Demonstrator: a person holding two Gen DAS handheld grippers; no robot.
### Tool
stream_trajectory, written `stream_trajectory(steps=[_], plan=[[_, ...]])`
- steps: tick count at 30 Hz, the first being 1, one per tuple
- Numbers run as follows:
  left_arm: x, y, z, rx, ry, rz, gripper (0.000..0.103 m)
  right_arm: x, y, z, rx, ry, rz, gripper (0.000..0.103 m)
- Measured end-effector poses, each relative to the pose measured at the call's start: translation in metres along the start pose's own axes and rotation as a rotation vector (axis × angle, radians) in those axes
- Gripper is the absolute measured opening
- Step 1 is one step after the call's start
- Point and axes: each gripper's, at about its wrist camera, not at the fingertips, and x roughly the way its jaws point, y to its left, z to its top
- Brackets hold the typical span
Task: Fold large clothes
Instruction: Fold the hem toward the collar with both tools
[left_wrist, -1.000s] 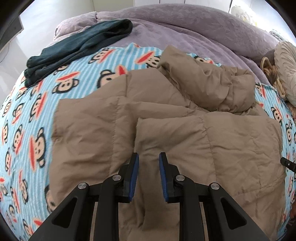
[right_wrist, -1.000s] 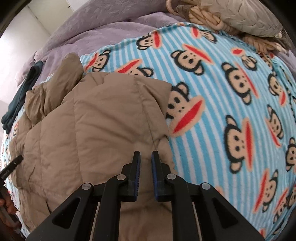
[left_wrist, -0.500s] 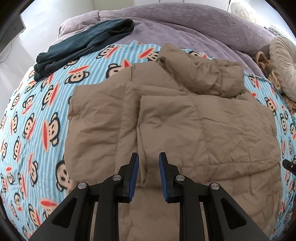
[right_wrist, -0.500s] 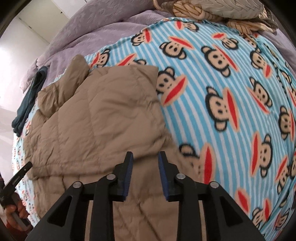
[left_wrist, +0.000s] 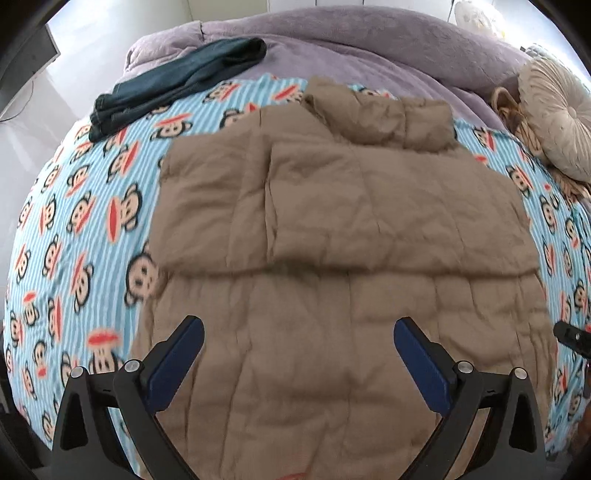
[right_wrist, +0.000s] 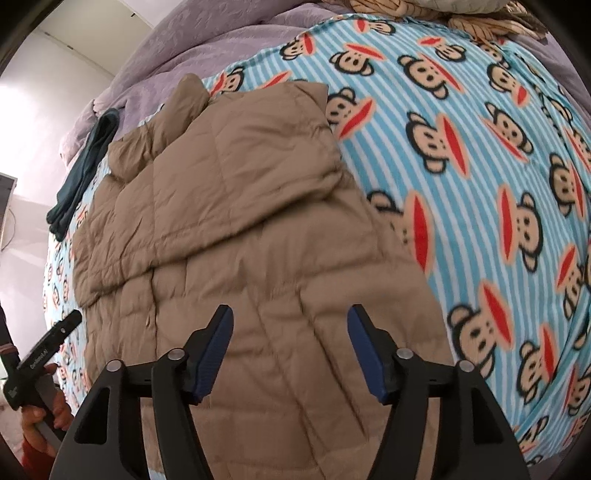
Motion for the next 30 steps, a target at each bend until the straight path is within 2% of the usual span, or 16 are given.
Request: stream_trajectory(steps=[3, 5, 9, 16, 23, 26, 30], plan=[[-0.010, -0.003, -0.018, 0.003, 0.009, 0.013, 0.103, -0.007, 0.000, -0.012, -0.014, 0.004, 0.023, 0.075], [-0.016, -0.003, -0.032, -0.012, 0.024, 0.013, 0.103, -0.011, 0.002, -0.018, -0.035, 0.008, 0.034, 0.084], [-0.027, 0.000, -0.060, -0.061, 0.054, 0.012, 0.103, -0.019, 0.005, -0.031, -0.065, 0.006, 0.071, 0.087], [-0.047, 0.012, -0.104, -0.144, 0.081, 0.038, 0.103, -0.017, 0.003, -0.056, -0.068, 0.038, 0.128, 0.087], [-0.052, 0.030, -0.128, -0.145, 0.097, 0.036, 0.103, -0.033, -0.005, -0.083, -0.023, 0.007, 0.128, 0.087], [-0.047, 0.042, -0.138, -0.135, 0.109, 0.011, 0.103, -0.037, -0.009, -0.099, 0.009, -0.009, 0.101, 0.087], [-0.041, 0.065, -0.156, -0.155, 0.132, -0.082, 0.103, -0.033, -0.016, -0.124, 0.095, 0.002, 0.096, 0.087]])
